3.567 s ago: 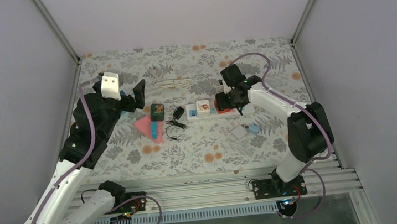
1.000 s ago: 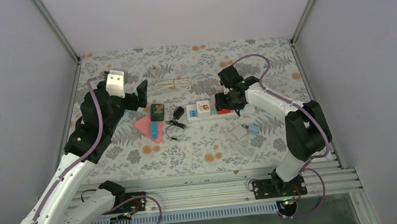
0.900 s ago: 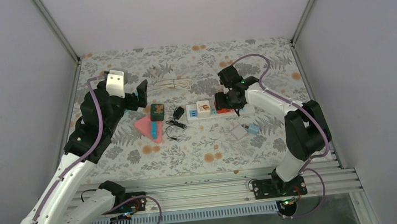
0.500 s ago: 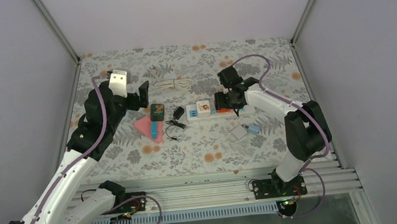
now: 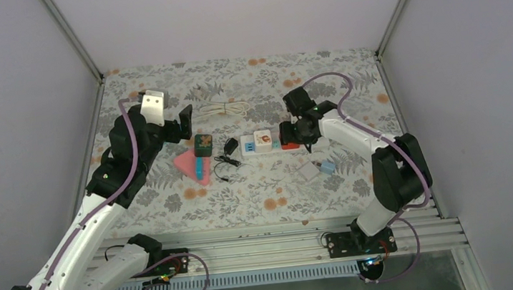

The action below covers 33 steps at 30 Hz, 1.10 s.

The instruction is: Insert the plug

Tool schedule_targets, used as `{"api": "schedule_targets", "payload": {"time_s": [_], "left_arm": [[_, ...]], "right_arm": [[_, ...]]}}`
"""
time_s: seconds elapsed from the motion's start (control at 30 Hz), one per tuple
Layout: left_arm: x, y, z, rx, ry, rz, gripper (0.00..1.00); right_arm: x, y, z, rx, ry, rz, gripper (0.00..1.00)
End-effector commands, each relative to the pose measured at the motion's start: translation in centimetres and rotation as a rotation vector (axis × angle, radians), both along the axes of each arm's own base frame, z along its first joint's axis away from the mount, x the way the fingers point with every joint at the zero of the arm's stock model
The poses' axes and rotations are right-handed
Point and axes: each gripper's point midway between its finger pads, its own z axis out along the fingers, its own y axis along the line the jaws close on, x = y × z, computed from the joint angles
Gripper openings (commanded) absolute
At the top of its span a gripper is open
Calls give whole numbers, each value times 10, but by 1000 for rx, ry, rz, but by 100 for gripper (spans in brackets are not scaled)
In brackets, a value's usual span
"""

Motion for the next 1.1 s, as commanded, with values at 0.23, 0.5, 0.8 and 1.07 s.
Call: {"api": "schedule_targets", "payload": {"time_s": [0.23, 0.5, 0.8, 1.07], "left_arm": [[0, 4, 6, -6, -6, 19, 100], [1, 4, 6, -7, -4, 20, 100], [2, 3, 5, -5, -1, 20, 100], [2, 3, 5, -1, -1, 20, 100]], "right_arm": [[4, -5, -13, -44, -8, -33, 49], [6, -7, -17, -66, -7, -41, 49], [2, -15, -22, -110, -2, -67, 49], [-19, -5, -62, -127, 95, -28, 50]]}}
